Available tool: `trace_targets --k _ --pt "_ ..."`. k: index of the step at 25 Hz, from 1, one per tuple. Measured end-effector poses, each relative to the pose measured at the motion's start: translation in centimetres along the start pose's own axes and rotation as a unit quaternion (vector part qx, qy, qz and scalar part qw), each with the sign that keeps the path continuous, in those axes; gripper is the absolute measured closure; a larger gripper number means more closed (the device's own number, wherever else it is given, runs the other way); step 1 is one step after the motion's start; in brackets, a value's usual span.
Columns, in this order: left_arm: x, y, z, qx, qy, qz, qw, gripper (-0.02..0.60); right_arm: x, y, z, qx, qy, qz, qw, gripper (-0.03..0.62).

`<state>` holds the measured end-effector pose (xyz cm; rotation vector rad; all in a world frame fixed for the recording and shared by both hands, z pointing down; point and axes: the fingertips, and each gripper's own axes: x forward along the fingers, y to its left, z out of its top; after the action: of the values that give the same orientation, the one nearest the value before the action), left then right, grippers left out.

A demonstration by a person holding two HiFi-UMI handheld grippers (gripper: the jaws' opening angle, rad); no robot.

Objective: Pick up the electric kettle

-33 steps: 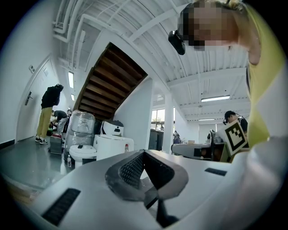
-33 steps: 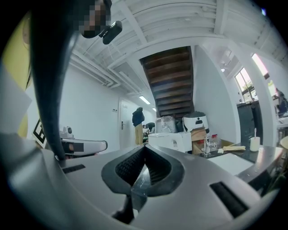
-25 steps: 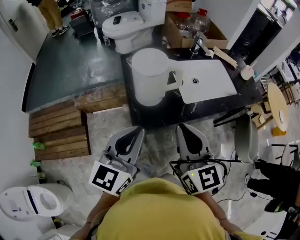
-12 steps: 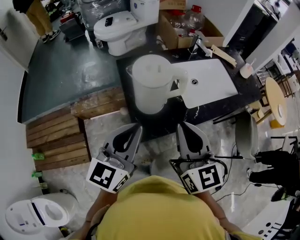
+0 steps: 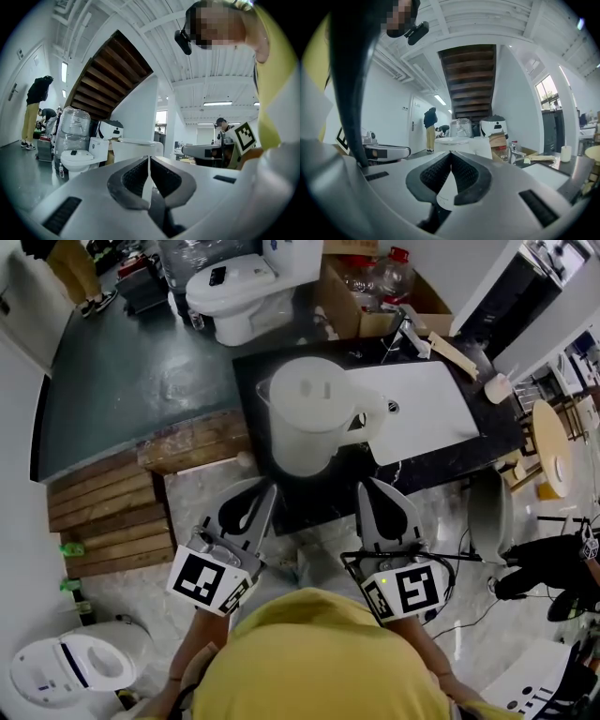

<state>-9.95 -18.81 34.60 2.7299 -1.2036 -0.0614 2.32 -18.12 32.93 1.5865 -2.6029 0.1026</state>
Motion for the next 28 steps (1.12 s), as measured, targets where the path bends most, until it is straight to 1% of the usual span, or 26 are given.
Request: trace_targets --k 5,14,15,16,17,19,24,26,28 --pt "1.5 1.0 -0.2 -0.005 0.009 0.004 0.9999 0.572 1.7 -1.5 -0.4 -0.017 0.012 -0.015 1.000 0.577" --pt "4.0 2.7 -2.4 -0.009 0.042 -0.001 0.9991 0.571 3.5 -4.1 -2.2 -0.024 0.032 -0.031 0.999 0.573" --pt "4.2 3.0 -2.6 -0.009 0.046 0.001 0.9989 0.571 3.7 -4.3 -2.4 -0.024 0.035 -0.031 0.999 0.556" --pt "4.4 3.2 -2.8 -0.010 0.048 0.004 0.9988 0.566 3.9 -4.5 -2.5 -0.023 0.038 -0.030 0.999 0.521" --pt "4.5 3.5 -2.8 -0.011 0.048 0.008 0.9987 0.549 4.2 -4.7 -2.6 -0.023 0.041 -0.029 0.998 0.500" --pt "4.8 4.0 -3.0 -0.012 0.051 0.011 0.9986 0.502 4.5 -5.0 -2.9 -0.022 0.046 -0.029 0.998 0.492" --pt "5.6 5.1 -3.8 -0.010 0.063 0.004 0.9979 0.349 5.3 -5.9 -3.6 -0.019 0.055 -0.028 0.998 0.449" --pt "6.0 5.3 -4.2 -0.011 0.068 -0.005 0.9976 0.311 5.7 -6.1 -3.9 -0.015 0.061 -0.027 0.998 0.425" --pt "6.4 5.6 -4.7 -0.003 0.078 -0.011 0.9969 0.286 6.0 -6.4 -4.2 -0.015 0.066 -0.028 0.997 0.407"
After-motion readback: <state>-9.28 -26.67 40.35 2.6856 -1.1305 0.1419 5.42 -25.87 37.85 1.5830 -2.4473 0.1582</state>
